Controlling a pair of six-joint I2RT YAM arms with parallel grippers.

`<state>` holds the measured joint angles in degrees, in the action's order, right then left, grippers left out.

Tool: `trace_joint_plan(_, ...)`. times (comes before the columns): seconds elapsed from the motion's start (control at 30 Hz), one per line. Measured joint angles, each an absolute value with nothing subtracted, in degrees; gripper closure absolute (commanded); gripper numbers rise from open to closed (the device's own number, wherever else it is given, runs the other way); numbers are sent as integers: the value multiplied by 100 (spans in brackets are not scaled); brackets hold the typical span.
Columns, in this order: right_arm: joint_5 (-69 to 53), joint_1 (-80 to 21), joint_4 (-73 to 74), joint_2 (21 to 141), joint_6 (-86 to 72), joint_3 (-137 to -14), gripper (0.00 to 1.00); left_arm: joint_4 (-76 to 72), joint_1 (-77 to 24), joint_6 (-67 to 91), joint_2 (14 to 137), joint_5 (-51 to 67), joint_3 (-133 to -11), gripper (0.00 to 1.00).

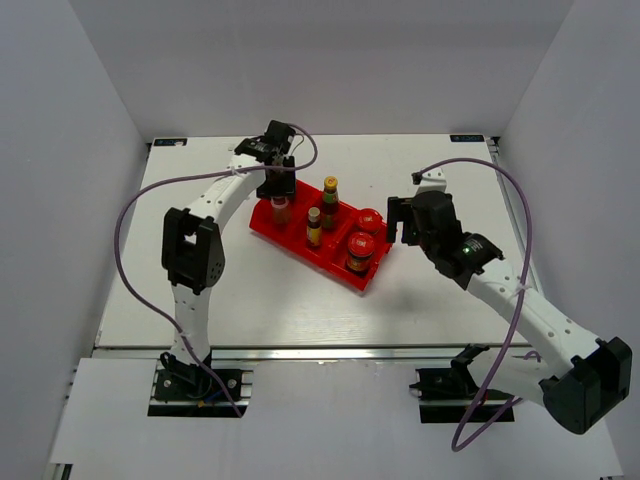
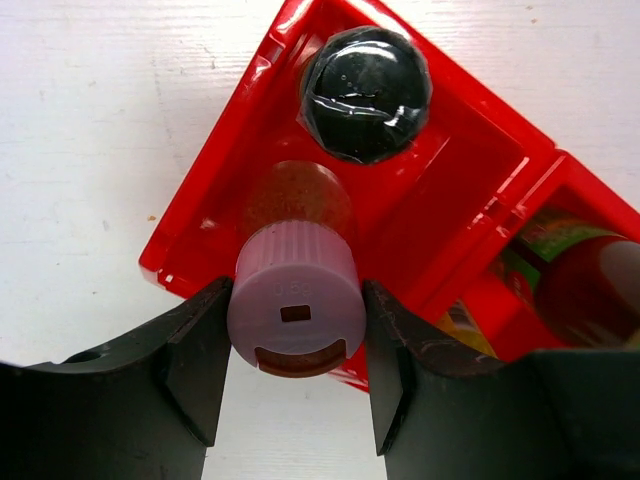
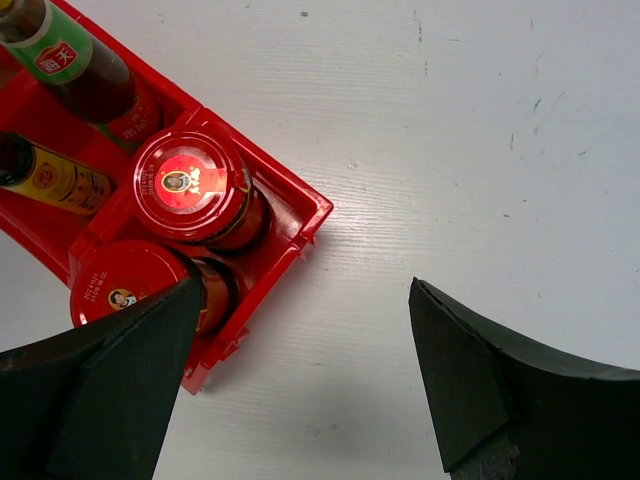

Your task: Organize the condiment bottles

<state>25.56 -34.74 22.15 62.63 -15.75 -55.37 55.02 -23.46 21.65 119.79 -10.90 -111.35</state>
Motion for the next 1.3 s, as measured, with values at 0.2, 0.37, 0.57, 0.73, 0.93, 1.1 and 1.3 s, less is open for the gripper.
trace_joint_plan(0.2, 2556, -3446, 2215, 6394, -1479, -5537, 11, 5522, -2268, 2169, 12173, -978, -11135, 57)
trace_joint_plan(0.37, 2547, -3437, 2215, 6471, -1450, -5537, 11, 5520, -2217, 2174, 12173, -910, -11137, 45)
trace_joint_plan(0.57, 2536, -3413, 2217, 6475, -1437, -5537, 11, 5520, -2196, 2112, 12178, -768, -11172, 41)
trace_joint_plan(0.73, 2536, -3413, 2215, 6475, -1435, -5537, 11, 5529, -2196, 2056, 12217, -746, -11266, 33)
trace_joint_plan(0.93, 2534, -3413, 2215, 6475, -1433, -5537, 11, 5561, -2196, 2040, 12324, -733, -11316, 28)
trace_joint_plan(1.1, 2534, -3413, 2217, 6460, -1433, -5537, 11, 5631, -2196, 2043, 12444, -722, -11476, 22)
trace_joint_plan(1.3, 2532, -3413, 2215, 6372, -1435, -5537, 11, 5730, -2196, 2045, 12442, -705, -11824, 8)
